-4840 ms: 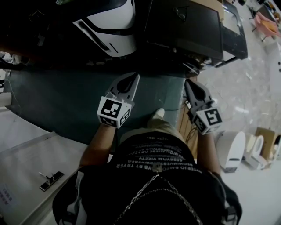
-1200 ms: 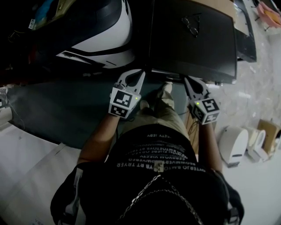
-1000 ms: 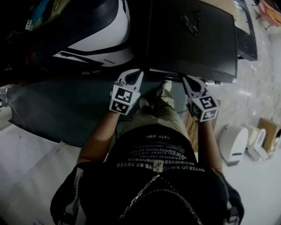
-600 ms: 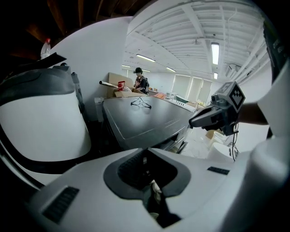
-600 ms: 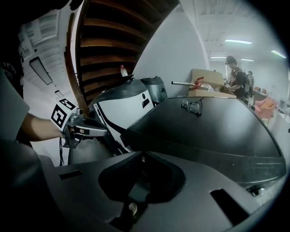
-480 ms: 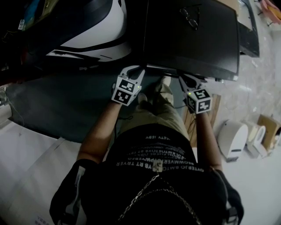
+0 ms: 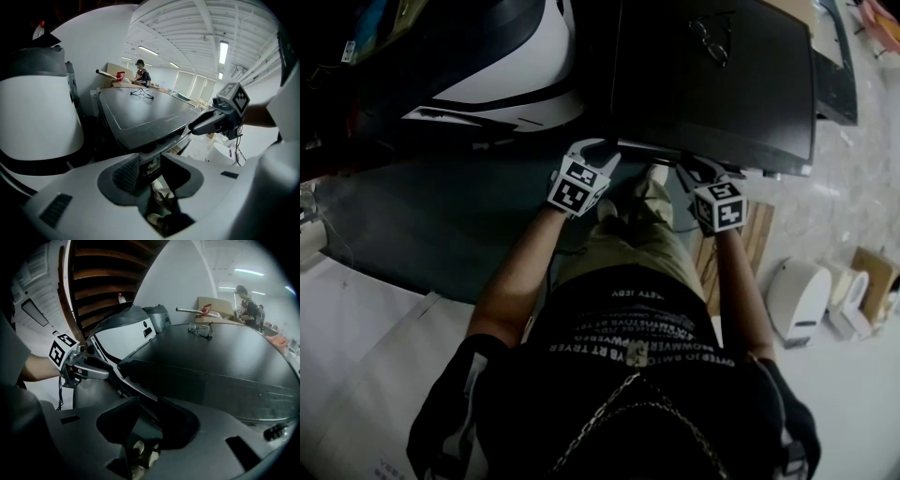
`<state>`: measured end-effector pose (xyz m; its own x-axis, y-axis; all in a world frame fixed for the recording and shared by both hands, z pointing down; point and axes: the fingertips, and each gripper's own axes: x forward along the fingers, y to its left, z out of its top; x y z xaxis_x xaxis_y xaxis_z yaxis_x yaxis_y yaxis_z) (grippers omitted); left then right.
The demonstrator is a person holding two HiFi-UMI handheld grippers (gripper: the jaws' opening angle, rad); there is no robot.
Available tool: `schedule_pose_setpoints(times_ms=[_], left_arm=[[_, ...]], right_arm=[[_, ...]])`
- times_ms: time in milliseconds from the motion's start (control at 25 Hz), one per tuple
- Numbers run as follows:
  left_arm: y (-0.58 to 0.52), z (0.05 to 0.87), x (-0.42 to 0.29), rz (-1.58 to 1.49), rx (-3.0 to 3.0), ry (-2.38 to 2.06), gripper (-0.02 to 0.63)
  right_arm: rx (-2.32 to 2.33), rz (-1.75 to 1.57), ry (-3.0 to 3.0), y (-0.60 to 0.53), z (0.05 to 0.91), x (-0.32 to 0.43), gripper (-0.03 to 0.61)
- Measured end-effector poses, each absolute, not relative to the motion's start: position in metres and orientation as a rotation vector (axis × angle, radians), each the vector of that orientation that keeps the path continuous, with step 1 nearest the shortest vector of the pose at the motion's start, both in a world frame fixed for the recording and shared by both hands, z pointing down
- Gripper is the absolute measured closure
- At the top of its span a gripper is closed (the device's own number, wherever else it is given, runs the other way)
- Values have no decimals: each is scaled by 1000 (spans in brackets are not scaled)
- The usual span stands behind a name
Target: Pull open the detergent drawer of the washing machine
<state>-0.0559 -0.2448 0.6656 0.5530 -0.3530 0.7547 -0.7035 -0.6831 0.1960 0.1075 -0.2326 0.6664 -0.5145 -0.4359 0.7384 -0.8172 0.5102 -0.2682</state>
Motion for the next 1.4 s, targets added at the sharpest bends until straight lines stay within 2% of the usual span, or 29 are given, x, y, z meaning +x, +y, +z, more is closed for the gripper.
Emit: schedule_pose_setpoints(times_ms=[1400], left_arm=[[-175, 666, -61, 980, 2317, -702, 489]], right_arm=[[1128, 986, -2051, -168, 676, 97, 477]])
